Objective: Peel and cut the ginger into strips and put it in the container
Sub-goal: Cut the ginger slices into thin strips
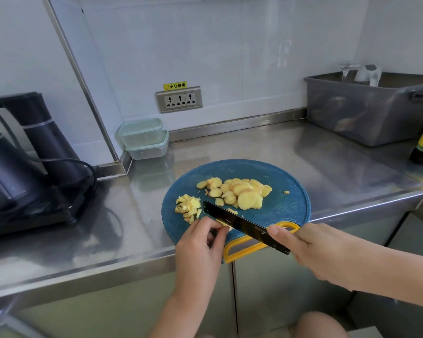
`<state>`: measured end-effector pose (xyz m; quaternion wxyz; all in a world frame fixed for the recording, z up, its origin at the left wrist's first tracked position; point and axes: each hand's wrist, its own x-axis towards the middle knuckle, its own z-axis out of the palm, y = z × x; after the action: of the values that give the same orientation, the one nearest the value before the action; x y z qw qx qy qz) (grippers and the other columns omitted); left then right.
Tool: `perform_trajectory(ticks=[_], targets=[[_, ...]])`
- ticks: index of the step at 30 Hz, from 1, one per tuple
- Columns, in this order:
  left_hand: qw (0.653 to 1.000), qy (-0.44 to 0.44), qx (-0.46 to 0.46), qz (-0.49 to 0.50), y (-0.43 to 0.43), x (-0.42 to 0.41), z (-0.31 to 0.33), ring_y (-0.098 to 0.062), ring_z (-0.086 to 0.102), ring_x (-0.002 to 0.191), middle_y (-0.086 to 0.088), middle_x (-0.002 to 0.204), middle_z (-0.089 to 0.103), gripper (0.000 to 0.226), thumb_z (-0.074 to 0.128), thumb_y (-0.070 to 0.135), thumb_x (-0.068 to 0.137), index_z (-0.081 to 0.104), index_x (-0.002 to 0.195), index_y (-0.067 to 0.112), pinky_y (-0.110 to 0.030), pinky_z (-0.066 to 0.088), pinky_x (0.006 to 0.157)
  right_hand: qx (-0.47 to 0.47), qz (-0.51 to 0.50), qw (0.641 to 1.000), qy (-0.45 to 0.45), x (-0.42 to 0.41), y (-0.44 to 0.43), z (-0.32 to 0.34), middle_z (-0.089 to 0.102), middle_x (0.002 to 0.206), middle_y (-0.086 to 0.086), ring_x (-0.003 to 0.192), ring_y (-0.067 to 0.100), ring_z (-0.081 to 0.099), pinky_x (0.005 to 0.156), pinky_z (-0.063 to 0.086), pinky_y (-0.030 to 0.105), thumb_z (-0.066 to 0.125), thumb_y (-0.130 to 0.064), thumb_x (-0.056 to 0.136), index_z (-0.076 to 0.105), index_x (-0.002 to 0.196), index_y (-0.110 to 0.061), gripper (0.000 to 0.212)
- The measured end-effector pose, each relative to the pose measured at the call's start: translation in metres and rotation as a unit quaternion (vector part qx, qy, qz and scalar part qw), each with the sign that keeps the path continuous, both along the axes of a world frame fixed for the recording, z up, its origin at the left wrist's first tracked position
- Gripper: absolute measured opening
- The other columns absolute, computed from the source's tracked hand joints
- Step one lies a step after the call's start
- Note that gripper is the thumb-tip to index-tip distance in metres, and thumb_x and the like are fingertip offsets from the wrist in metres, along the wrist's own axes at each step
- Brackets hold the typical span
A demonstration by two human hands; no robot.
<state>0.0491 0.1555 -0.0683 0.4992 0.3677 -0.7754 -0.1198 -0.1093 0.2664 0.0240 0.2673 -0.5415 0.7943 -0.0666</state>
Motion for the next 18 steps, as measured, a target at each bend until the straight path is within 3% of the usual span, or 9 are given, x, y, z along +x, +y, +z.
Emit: perform_trajectory(ticks=[4,8,11,14,16,18], targets=[[1.0,0.004,-0.008,0.016,0.001,-0.001,-0.001,0.006,0.045,0.058,0.022,0.063,0.042,0.015,0.08,0.014,0.072,0.066,0.076,0.015,-0.004,0.035,0.052,0.016,-0.011,1.0,-0.02,0.002,-0.001,0.0,0.035,0.061,0.002,0.041,0.009,0.032,0.041,0.029,0.015,0.017,-0.068,0.088,0.036,0.067,-0.016,0.06],[1.0,0.005,-0.011,0.01,-0.001,-0.001,-0.003,0.007,0.046,0.057,0.017,0.064,0.048,0.017,0.082,0.01,0.07,0.065,0.067,0.013,-0.006,0.037,0.051,0.014,-0.013,1.0,-0.006,0.003,-0.001,0.004,0.037,0.06,0.003,0.044,0.011,0.036,0.045,0.034,0.016,0.016,-0.064,0.092,0.037,0.067,-0.015,0.059],[1.0,-0.002,-0.015,-0.006,-0.003,0.001,-0.003,0.004,0.048,0.056,0.015,0.065,0.052,0.015,0.081,0.009,0.071,0.066,0.066,0.012,-0.006,0.038,0.051,0.027,-0.029,0.999,-0.027,0.005,-0.002,0.007,0.045,0.071,0.01,0.05,0.019,0.045,0.046,0.045,0.023,0.017,-0.061,0.096,0.041,0.069,-0.022,0.053],[1.0,-0.002,-0.014,-0.012,-0.003,0.002,-0.003,0.002,0.047,0.054,0.015,0.065,0.053,0.015,0.08,0.009,0.071,0.066,0.065,0.012,-0.007,0.038,0.05,0.017,-0.057,0.998,-0.023,0.006,-0.006,0.01,0.049,0.08,0.013,0.061,0.028,0.054,0.067,0.058,0.038,0.015,-0.05,0.102,0.034,0.066,-0.037,0.043],[1.0,-0.003,-0.008,-0.014,-0.004,0.002,-0.003,0.002,0.046,0.053,0.015,0.065,0.053,0.016,0.08,0.01,0.071,0.066,0.065,0.013,-0.008,0.038,0.049,0.013,-0.06,0.998,-0.004,0.009,-0.007,0.015,0.056,0.082,0.015,0.065,0.032,0.062,0.071,0.058,0.037,0.014,-0.054,0.1,0.036,0.068,-0.034,0.044],[1.0,-0.006,-0.004,-0.016,-0.005,0.002,-0.003,0.002,0.045,0.053,0.015,0.065,0.054,0.016,0.08,0.01,0.071,0.066,0.065,0.014,-0.008,0.037,0.049,0.018,-0.051,0.998,0.011,0.009,-0.01,0.016,0.061,0.095,0.02,0.078,0.036,0.069,0.075,0.058,0.039,0.014,-0.046,0.104,0.036,0.07,-0.043,0.04]])
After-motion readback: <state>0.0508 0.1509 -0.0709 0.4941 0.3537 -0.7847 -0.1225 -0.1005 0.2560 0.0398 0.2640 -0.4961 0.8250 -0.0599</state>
